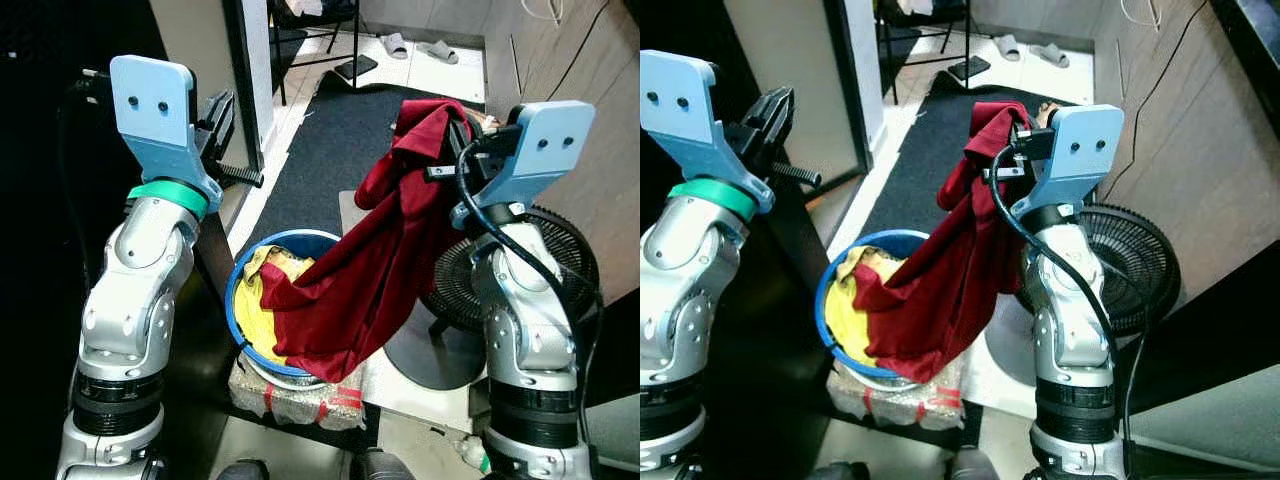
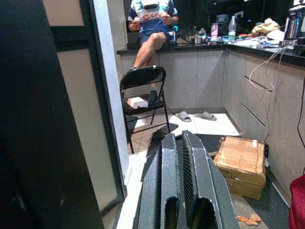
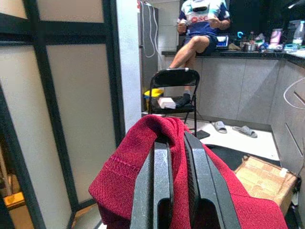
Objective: Clothes washing
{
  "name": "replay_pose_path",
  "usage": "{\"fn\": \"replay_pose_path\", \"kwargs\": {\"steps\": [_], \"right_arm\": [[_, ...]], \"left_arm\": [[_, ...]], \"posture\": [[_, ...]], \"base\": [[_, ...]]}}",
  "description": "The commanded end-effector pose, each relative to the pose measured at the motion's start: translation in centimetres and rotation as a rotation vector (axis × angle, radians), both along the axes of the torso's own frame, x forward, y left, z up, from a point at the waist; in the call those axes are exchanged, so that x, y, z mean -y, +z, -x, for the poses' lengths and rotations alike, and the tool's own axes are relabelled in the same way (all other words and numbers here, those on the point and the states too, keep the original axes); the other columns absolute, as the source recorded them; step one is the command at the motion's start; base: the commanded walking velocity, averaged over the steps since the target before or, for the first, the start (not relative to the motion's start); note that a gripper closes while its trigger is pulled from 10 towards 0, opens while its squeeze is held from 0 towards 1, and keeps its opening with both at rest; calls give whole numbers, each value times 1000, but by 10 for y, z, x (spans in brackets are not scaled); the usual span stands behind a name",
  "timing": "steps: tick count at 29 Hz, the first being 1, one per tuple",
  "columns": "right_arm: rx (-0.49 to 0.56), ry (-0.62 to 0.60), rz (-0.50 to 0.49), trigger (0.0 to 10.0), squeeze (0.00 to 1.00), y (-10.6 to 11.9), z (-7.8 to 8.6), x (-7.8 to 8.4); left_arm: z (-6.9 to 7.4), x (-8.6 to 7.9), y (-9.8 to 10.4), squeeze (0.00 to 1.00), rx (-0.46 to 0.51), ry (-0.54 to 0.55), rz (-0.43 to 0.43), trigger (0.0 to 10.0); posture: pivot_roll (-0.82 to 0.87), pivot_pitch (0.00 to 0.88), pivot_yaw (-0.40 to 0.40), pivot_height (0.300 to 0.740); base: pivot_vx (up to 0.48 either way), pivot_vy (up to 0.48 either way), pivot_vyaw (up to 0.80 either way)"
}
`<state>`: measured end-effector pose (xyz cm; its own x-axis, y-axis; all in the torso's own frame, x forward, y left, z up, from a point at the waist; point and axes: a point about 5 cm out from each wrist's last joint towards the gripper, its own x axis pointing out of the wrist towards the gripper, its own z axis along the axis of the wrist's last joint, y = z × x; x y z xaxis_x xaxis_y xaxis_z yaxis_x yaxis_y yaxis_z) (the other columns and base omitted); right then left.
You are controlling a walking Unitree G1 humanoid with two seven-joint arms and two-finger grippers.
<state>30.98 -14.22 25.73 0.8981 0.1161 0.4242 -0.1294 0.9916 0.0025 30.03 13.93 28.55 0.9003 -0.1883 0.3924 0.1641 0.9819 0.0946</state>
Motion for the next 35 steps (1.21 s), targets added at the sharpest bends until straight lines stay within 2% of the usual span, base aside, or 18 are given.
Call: {"fn": "replay_pose_path", "kwargs": {"steps": [1,25,35], "right_arm": [[14,1,-10,10000,0,2,2,2],[-24,-15,-15,10000,0,-5,-1,0],[-43,-12,-29,10000,0,-9,-1,0]], "left_arm": [[-1,-1,-5,0,-18,7,-9,10000],[-2,-1,-7,0,-24,6,-11,10000],[-2,-1,-9,0,-34,9,-15,10000]], "posture": [[-11,57,26,740],[-11,56,28,740],[-9,65,30,740]], "base": [[0,0,0],[0,0,0],[0,0,-800]]}}
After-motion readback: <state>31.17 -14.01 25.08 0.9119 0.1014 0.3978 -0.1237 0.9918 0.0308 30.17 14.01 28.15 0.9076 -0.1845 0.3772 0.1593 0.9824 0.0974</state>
